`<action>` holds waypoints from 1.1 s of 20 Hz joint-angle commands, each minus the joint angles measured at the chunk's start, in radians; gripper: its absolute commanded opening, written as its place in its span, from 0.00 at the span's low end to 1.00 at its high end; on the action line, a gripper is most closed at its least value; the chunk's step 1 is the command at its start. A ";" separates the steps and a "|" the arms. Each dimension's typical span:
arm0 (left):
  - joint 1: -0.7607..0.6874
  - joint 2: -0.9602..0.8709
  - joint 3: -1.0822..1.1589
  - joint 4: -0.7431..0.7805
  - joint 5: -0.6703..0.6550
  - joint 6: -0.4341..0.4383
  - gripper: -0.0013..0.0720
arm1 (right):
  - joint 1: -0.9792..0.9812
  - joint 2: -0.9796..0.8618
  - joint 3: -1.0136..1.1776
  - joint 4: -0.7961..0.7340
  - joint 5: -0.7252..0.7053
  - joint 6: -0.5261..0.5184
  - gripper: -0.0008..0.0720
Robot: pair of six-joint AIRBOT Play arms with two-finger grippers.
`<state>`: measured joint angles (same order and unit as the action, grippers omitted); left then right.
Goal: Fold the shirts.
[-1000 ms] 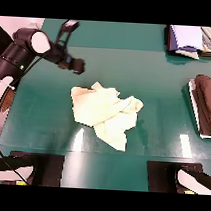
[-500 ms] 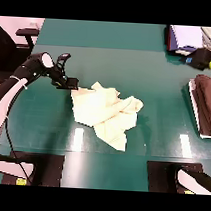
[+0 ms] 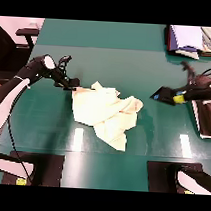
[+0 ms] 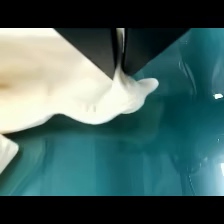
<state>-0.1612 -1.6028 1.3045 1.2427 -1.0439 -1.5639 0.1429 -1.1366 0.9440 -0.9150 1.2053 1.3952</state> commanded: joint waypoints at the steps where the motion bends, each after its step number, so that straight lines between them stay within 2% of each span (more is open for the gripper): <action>1: 0.001 0.022 0.002 0.000 0.020 0.003 0.05 | 0.089 -0.068 -0.117 0.006 -0.123 -0.001 0.80; 4: 0.001 0.038 0.005 0.007 0.016 0.038 0.05 | 0.146 -0.177 -0.090 0.006 -0.205 -0.017 0.80; 8: 0.001 0.039 0.025 0.007 0.001 0.039 0.05 | 0.186 -0.312 0.010 0.000 -0.285 -0.017 0.77; 9: 0.001 0.040 0.036 0.008 -0.008 0.039 0.05 | 0.186 -0.336 0.035 -0.003 -0.288 -0.017 0.56; 10: 0.001 0.043 0.051 0.013 -0.016 0.039 0.05 | 0.186 -0.353 0.059 -0.003 -0.288 -0.017 0.26; 11: 0.001 0.059 0.063 0.022 -0.015 0.039 0.05 | 0.184 -0.358 0.080 -0.003 -0.288 -0.018 0.05; 13: 0.001 0.119 0.097 0.062 -0.007 0.039 0.05 | 0.184 -0.330 0.133 -0.048 -0.281 -0.017 0.04; 18: 0.002 0.406 0.241 0.164 -0.003 0.054 0.05 | 0.184 -0.090 0.396 -0.320 -0.129 -0.016 0.04; 22: 0.002 0.653 0.352 0.163 0.011 0.053 0.05 | 0.142 0.091 0.644 -0.361 -0.027 0.008 0.04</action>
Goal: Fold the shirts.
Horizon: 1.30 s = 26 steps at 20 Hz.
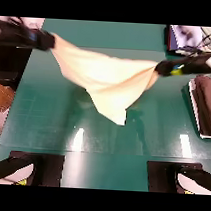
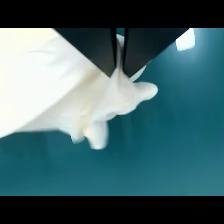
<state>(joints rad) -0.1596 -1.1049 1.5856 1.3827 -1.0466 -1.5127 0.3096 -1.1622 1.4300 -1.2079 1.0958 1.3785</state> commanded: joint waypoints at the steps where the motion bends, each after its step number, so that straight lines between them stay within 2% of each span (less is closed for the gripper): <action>1: 0.000 0.210 0.091 0.023 0.020 0.002 0.05 | -0.047 0.154 0.200 -0.068 0.093 0.040 0.04; 7: 0.000 0.381 0.191 -0.026 0.093 0.002 0.05 | -0.201 0.267 0.442 -0.068 0.173 0.054 0.04; 13: 0.000 0.332 0.227 -0.085 0.048 0.003 0.05 | -0.282 0.109 0.706 -0.066 0.303 0.081 0.04; 15: 0.000 0.246 0.227 -0.084 -0.046 0.003 0.05 | -0.256 0.030 0.707 -0.067 0.313 0.098 0.04; 18: 0.000 0.044 0.219 -0.080 -0.241 0.029 0.05 | -0.211 -0.109 0.578 -0.068 0.321 0.106 0.04; 20: 0.000 -0.097 0.166 -0.081 -0.298 0.029 0.05 | -0.190 -0.227 0.497 -0.068 0.337 0.105 0.04; 22: 0.000 -0.226 0.083 -0.080 -0.262 0.029 0.05 | -0.178 -0.344 0.439 -0.068 0.311 0.095 0.04; 26: 0.000 -0.441 -0.002 -0.080 -0.062 0.029 0.05 | -0.179 -0.534 0.429 -0.031 0.266 0.090 0.04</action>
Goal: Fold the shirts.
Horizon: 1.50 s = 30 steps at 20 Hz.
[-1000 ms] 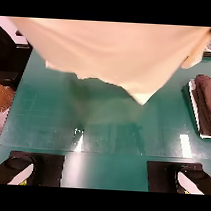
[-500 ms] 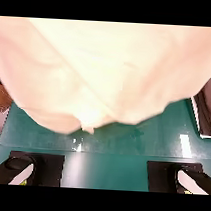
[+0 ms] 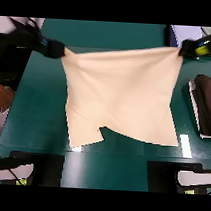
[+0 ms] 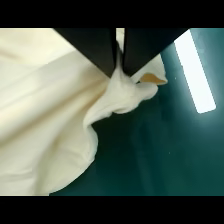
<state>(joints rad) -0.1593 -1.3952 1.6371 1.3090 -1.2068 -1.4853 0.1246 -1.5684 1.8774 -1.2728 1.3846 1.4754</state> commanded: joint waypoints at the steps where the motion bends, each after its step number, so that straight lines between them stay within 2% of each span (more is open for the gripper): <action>1: 0.000 -0.185 -0.053 -0.005 0.128 0.002 0.05 | 0.006 -0.160 -0.001 0.049 -0.023 -0.011 0.04; 2: 0.000 -0.211 -0.051 -0.004 0.153 0.002 0.06 | 0.006 -0.185 0.017 0.051 -0.024 -0.010 0.04; 3: 0.000 -0.222 -0.051 -0.003 0.173 0.001 0.27 | 0.006 -0.204 0.039 0.051 -0.019 -0.010 0.06; 4: 0.006 -0.224 -0.051 -0.004 0.183 0.001 0.74 | 0.004 -0.219 0.063 0.051 -0.013 -0.010 0.34; 5: 0.012 -0.222 -0.046 -0.006 0.174 0.002 0.78 | -0.003 -0.230 0.095 0.055 0.010 -0.010 0.59; 9: 0.102 -0.164 -0.011 -0.005 -0.044 0.027 0.76 | -0.068 -0.203 0.129 0.226 0.151 -0.074 0.59; 11: 0.167 -0.101 -0.073 -0.006 -0.101 0.028 0.76 | -0.105 -0.142 0.048 0.315 0.187 -0.097 0.58; 16: 0.247 0.086 -0.513 -0.019 -0.019 0.028 0.76 | -0.140 0.109 -0.372 0.389 0.098 -0.144 0.58; 19: 0.247 0.098 -0.713 -0.132 0.067 0.083 0.76 | -0.140 0.231 -0.576 0.391 0.016 -0.151 0.58; 22: 0.247 0.098 -0.799 -0.270 0.161 0.150 0.76 | -0.140 0.304 -0.685 0.391 0.002 -0.150 0.58; 26: 0.241 0.087 -0.818 -0.362 0.214 0.165 0.76 | -0.140 0.367 -0.744 0.390 -0.011 -0.150 0.58; 30: 0.151 0.087 -0.820 -0.353 0.224 0.184 0.76 | -0.134 0.396 -0.743 0.388 -0.027 -0.149 0.58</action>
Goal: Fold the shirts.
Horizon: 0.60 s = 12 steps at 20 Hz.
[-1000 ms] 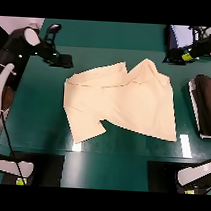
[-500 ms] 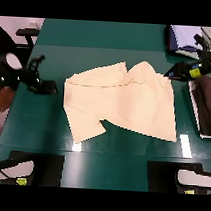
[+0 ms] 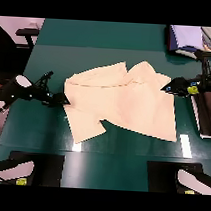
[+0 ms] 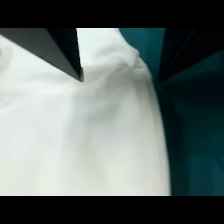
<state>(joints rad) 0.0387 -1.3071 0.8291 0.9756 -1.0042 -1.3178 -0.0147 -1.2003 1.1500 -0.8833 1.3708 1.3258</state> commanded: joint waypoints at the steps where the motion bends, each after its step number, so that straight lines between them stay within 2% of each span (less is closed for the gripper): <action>1: -0.064 -0.001 -0.011 -0.009 0.021 0.016 0.76 | 0.005 0.030 -0.016 -0.001 -0.008 0.000 0.58; 2: -0.070 -0.001 -0.011 -0.009 0.016 0.010 0.75 | 0.004 0.031 -0.016 -0.003 0.003 0.000 0.58; 3: -0.069 0.000 -0.009 -0.010 -0.005 0.008 0.53 | -0.002 0.031 -0.016 -0.003 0.021 0.000 0.58; 4: -0.066 0.002 -0.003 -0.006 -0.027 0.010 0.16 | -0.014 0.031 -0.016 -0.009 0.043 0.000 0.58; 5: -0.064 0.006 0.008 0.002 -0.042 0.011 0.05 | -0.031 0.031 -0.018 -0.010 0.056 0.001 0.58; 8: -0.065 0.037 0.085 0.092 -0.117 0.008 0.05 | -0.127 0.081 -0.132 -0.018 0.060 0.002 0.58; 11: -0.065 0.137 0.124 0.137 -0.124 0.008 0.05 | -0.281 0.185 -0.344 -0.194 0.063 0.051 0.58; 12: -0.065 0.169 0.124 0.136 -0.123 0.008 0.05 | -0.348 0.220 -0.417 -0.262 0.072 0.054 0.61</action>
<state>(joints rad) -0.0254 -1.2095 0.9264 1.0714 -1.1069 -1.3090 -0.2306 -1.0592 0.8948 -0.9909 1.4261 1.3518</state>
